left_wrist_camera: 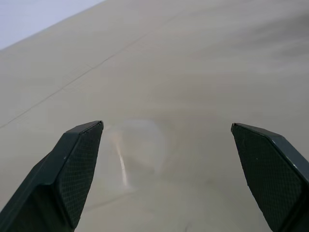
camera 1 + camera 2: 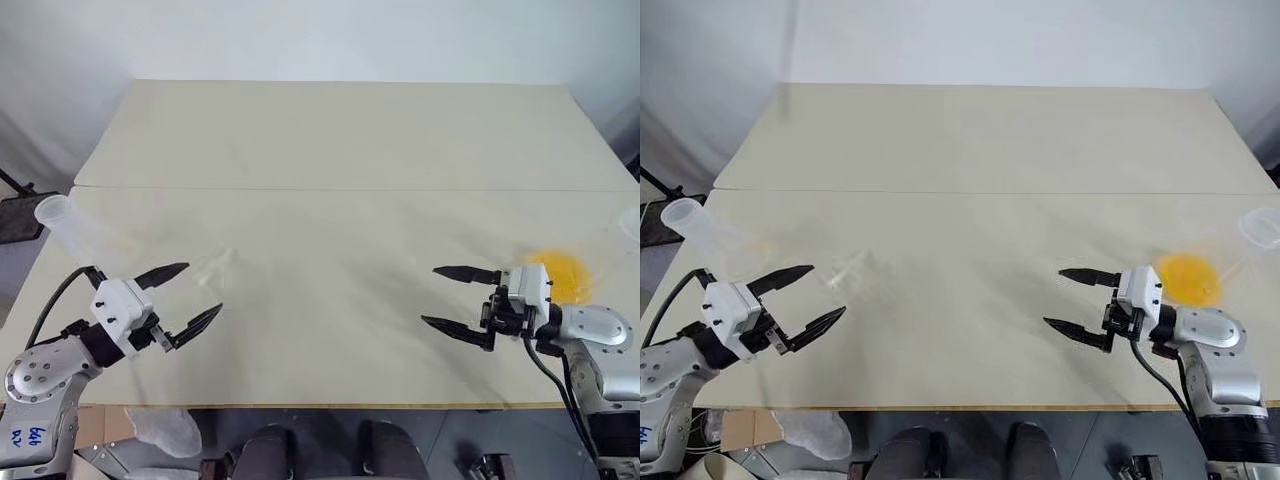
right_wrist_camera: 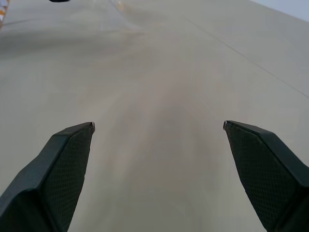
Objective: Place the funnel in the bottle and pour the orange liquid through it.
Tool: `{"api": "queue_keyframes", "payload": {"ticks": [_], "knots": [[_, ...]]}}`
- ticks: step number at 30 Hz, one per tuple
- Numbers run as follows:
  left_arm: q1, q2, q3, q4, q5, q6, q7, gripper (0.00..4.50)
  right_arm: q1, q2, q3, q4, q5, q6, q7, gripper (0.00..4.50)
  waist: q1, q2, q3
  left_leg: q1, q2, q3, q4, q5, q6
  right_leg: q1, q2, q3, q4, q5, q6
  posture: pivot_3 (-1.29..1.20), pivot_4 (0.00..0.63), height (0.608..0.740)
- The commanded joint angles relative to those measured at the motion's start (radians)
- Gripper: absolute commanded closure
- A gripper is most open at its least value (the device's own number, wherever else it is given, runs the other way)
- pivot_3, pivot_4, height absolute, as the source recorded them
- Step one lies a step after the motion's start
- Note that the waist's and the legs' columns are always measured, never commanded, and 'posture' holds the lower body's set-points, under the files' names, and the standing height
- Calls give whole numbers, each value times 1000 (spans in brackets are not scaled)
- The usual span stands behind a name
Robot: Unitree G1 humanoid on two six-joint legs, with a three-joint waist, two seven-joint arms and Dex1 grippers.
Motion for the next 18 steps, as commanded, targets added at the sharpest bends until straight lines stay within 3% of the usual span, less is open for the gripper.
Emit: {"api": "queue_keyframes", "payload": {"ticks": [1,7,13,18], "knots": [[2,-3,15,-45,-2,-7,23,0,-6,-5,-20,-7,6,-12,-1,20,0,0,0,0,0,0,0,0,0,0,0,0,0,0,0,0,150,740],[38,-78,103,-51,-50,32,138,0,-38,52,31,-67,32,48,-43,20,-3,0,0,0,0,0,0,0,0,0,0,0,0,0,0,0,150,740],[147,-305,345,-43,-163,42,391,0,-170,219,135,-171,67,165,-161,20,-23,-1,0,1,3,-1,0,0,0,0,0,0,2,0,0,0,150,740],[273,-400,361,-50,-159,6,399,0,-271,296,218,-139,15,158,-177,20,-10,-6,-2,0,2,-2,0,0,1,0,-1,0,1,0,0,0,150,740]]}}
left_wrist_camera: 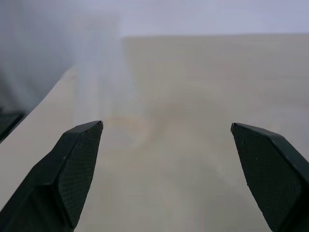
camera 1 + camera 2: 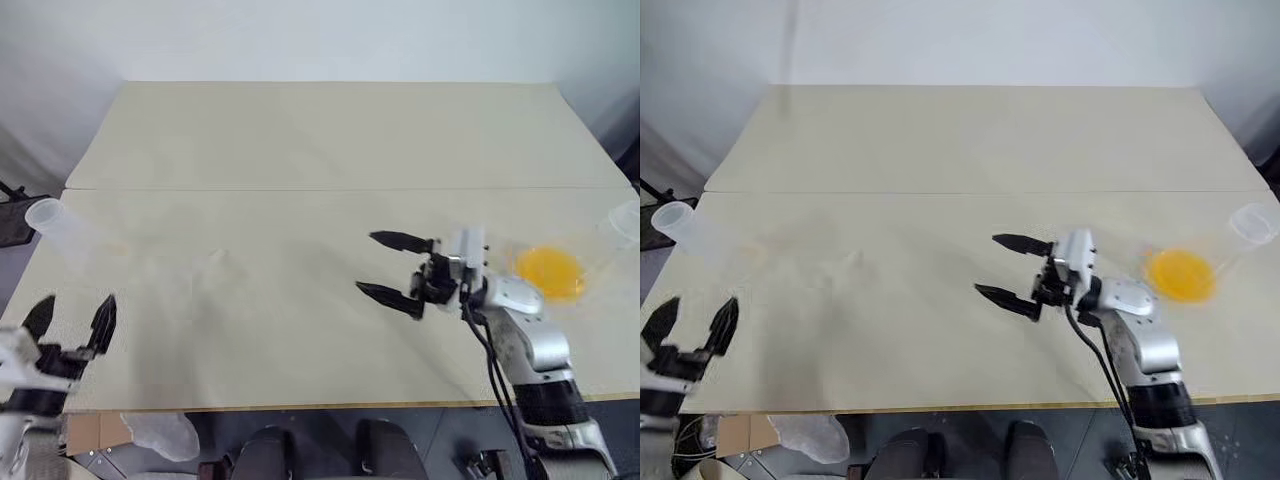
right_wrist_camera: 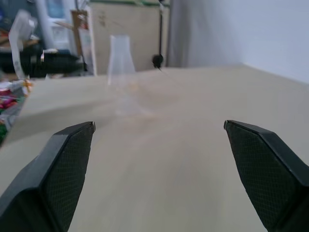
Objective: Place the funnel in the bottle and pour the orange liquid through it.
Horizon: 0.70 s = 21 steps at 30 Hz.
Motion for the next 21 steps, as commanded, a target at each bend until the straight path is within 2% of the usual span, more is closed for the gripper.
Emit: {"api": "queue_keyframes", "payload": {"ticks": [1,4,9,16,21], "knots": [[56,-46,23,-24,-20,-42,13,0,-51,37,40,3,-29,-18,-9,20,12,-2,-1,0,0,0,0,0,0,0,0,0,0,0,0,0,150,740],[59,-64,18,-25,-14,-51,32,0,-74,54,56,21,-46,-27,-10,20,18,-3,-2,0,0,0,0,0,0,0,0,0,0,0,0,0,150,740],[0,-30,3,-60,-27,10,98,0,-69,55,51,31,-47,-30,-6,20,14,-4,-2,0,0,0,0,0,1,0,0,0,0,0,0,0,150,740],[-209,138,-2,-48,-8,221,272,0,-34,36,33,13,-45,-29,-10,20,13,-4,-2,0,0,0,0,0,0,0,0,0,0,0,0,0,150,740],[-387,256,-47,83,20,286,258,0,-28,52,39,0,-48,-29,-28,20,10,-4,-2,0,-2,1,0,0,0,0,1,0,1,0,0,0,150,740]]}}
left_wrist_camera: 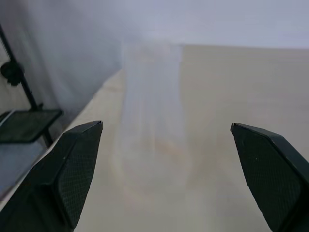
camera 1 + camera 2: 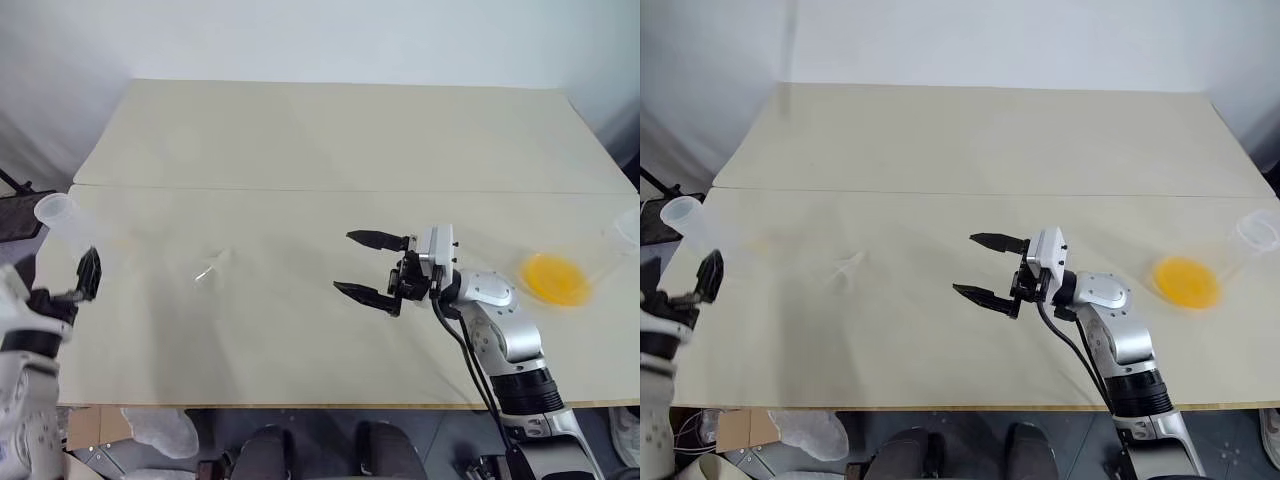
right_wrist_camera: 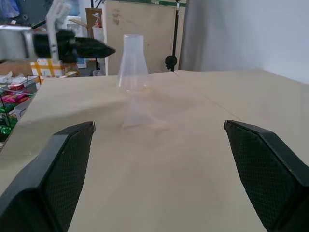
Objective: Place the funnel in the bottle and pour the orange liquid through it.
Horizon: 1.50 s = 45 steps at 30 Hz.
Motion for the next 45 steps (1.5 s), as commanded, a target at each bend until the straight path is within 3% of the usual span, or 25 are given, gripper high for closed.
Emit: {"api": "queue_keyframes", "payload": {"ticks": [1,5,21,24,29,35,40,45], "knots": [[-84,50,-20,89,29,20,0,0,3,10,-7,-50,12,-6,-16,20,-3,0,0,0,0,0,0,0,0,0,0,0,0,0,0,0,150,740],[-196,95,-48,212,75,23,7,0,8,19,-10,-61,13,-7,-35,20,-4,0,0,0,-1,0,0,0,-1,-1,2,-2,0,0,0,0,150,740],[-369,151,-89,427,143,-60,-56,0,22,38,-9,-70,-1,-28,-79,20,-2,-1,0,0,-1,0,0,0,-2,-1,2,-2,0,0,0,0,150,740],[-371,151,-88,433,147,-64,-63,611,27,42,-8,-69,-6,-35,-82,0,-3,-1,0,0,-1,0,0,0,-2,-1,2,-2,0,0,0,0,150,740],[-363,145,-85,426,147,-70,-73,2167,30,49,-9,-66,-10,-47,-91,0,-2,-1,0,0,-1,0,0,0,-2,-1,2,-2,1,0,0,0,150,740],[-397,132,-77,347,57,-163,-203,2177,43,35,-24,-80,-14,-51,-104,0,-2,-1,0,0,-1,0,0,0,-2,-1,2,-2,1,0,0,0,150,740],[-496,165,-267,217,-8,-112,-443,2177,91,-45,-109,-128,5,-36,-125,0,18,-2,1,-2,-1,0,2,0,-2,0,0,-4,2,0,0,0,150,740],[-670,83,-522,261,-34,-29,-673,2177,235,-171,-253,-187,16,-29,-128,0,28,-2,1,-2,-4,3,2,0,-2,1,1,-4,1,0,0,0,150,740]]}}
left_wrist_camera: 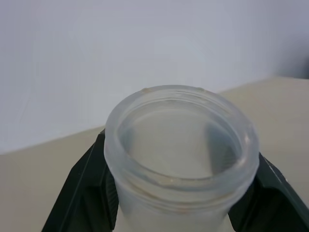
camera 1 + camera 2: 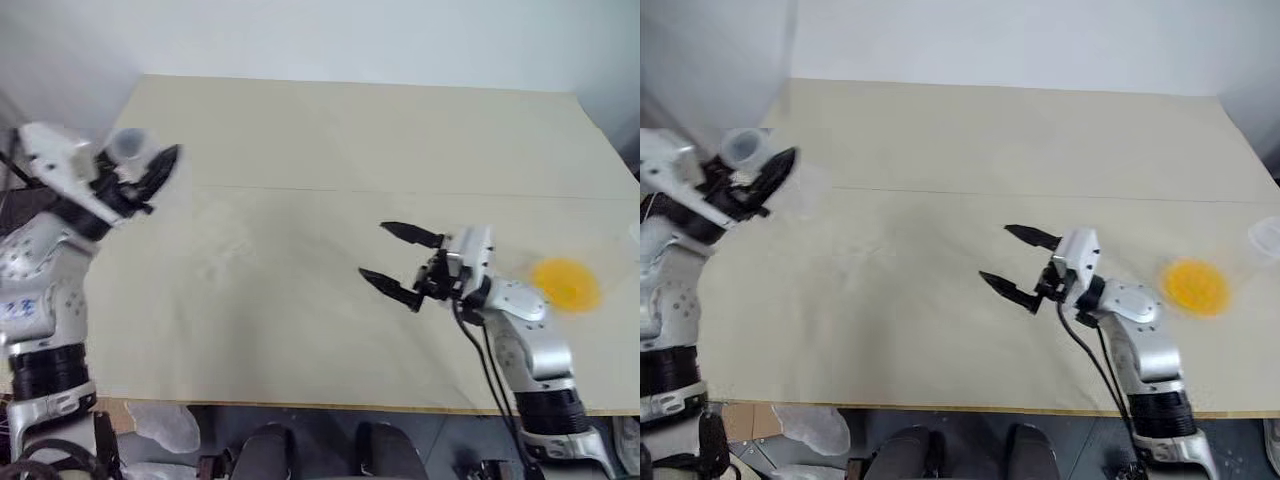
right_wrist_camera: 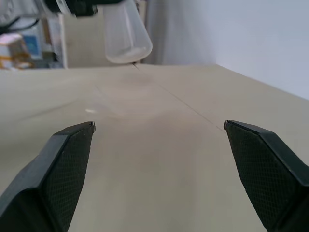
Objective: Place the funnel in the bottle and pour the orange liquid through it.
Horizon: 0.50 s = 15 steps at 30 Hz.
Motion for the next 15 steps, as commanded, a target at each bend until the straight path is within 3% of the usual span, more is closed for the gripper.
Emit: {"api": "queue_keyframes", "payload": {"ticks": [1,8,15], "knots": [[-101,-72,-174,58,6,10,-167,2177,110,-73,-130,-73,26,-5,-8,0,0,0,0,0,1,1,0,0,0,0,1,0,-1,0,0,0,150,740],[-271,-248,-347,363,153,-154,-316,2177,320,-96,-277,-173,30,-9,-80,0,-16,0,0,1,2,7,-1,0,0,-1,3,1,-2,0,0,0,150,740],[-341,-363,-385,564,238,-279,-358,2177,430,-36,-260,-309,22,0,-178,0,-7,0,0,0,2,7,0,0,0,-1,3,2,-3,0,0,0,150,740]]}}
